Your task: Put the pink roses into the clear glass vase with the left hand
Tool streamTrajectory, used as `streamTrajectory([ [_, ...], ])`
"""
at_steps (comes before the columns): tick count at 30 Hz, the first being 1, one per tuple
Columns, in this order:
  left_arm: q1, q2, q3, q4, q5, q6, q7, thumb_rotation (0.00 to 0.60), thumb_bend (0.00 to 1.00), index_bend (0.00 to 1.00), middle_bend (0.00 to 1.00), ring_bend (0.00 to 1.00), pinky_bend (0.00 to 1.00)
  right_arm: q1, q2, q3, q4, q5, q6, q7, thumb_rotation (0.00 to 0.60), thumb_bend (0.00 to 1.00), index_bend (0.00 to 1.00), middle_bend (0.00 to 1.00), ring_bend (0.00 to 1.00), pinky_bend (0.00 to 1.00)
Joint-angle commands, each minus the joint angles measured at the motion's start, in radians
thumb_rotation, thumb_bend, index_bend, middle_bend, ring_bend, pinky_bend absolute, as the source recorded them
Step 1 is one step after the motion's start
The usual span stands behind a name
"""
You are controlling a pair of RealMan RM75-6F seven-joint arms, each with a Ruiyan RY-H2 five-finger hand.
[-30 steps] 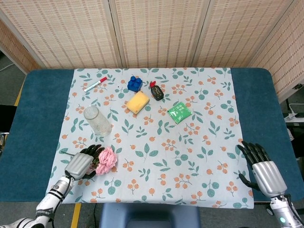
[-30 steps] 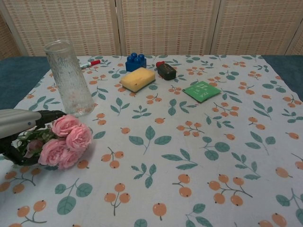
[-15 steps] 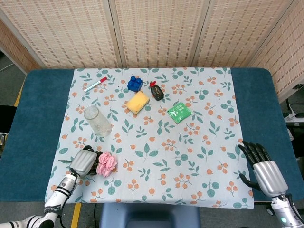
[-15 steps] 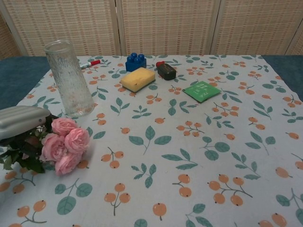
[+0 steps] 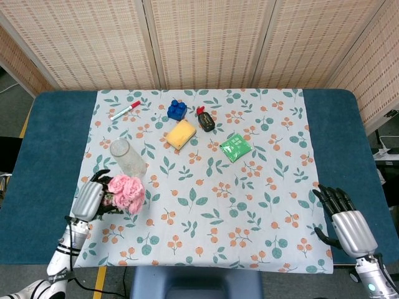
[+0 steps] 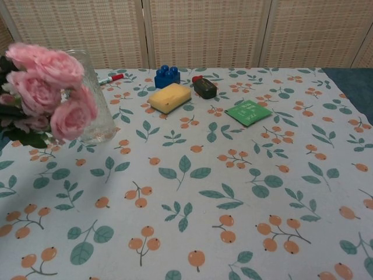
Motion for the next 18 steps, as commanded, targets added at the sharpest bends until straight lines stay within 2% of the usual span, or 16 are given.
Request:
streamTrajectory([
  [1,0.04,0.062,-0.155,-0.043,-0.004,0.163,-0.487,0.6,0.59,0.54,0.63,0.43,0.21,0.004,-0.003,-0.002,-0.001,0.003,-0.01,-0.006,0.6,0.21,0.0,0.0,0.0,0.0],
  [3,0.03,0.1,-0.218,-0.071,-0.047,0.153,-0.571,0.6,0.59,0.54,0.63,0.43,0.22,0.005,-0.003,-0.002,-0.002,0.005,-0.014,-0.008,0.6,0.21,0.0,0.0,0.0,0.0],
  [9,-0.028,0.171,-0.388,-0.153,-0.179,0.077,-0.706,0.6,0.59,0.54,0.64,0.43,0.22,0.006,-0.004,-0.001,-0.004,0.01,-0.016,-0.013,0.6,0.21,0.0,0.0,0.0,0.0],
  [11,-0.054,0.176,-0.42,-0.159,-0.208,0.043,-0.723,0.6,0.59,0.54,0.64,0.43,0.22,0.008,-0.007,-0.002,-0.004,0.011,-0.02,-0.017,0.6,0.21,0.0,0.0,0.0,0.0],
  [14,-0.067,0.176,-0.434,-0.155,-0.222,0.025,-0.728,0.6,0.59,0.54,0.64,0.43,0.23,0.009,-0.008,-0.002,-0.005,0.012,-0.023,-0.018,0.6,0.21,0.0,0.0,0.0,0.0],
  [17,-0.133,0.156,-0.483,-0.125,-0.289,-0.043,-0.715,0.6,0.59,0.54,0.63,0.43,0.24,0.012,-0.01,-0.001,-0.009,0.014,-0.029,-0.018,0.6,0.21,0.0,0.0,0.0,0.0],
  [18,-0.171,0.152,-0.515,-0.142,-0.325,-0.09,-0.732,0.6,0.59,0.54,0.63,0.43,0.24,0.012,-0.01,-0.001,-0.006,0.016,-0.029,-0.021,0.6,0.21,0.0,0.0,0.0,0.0],
])
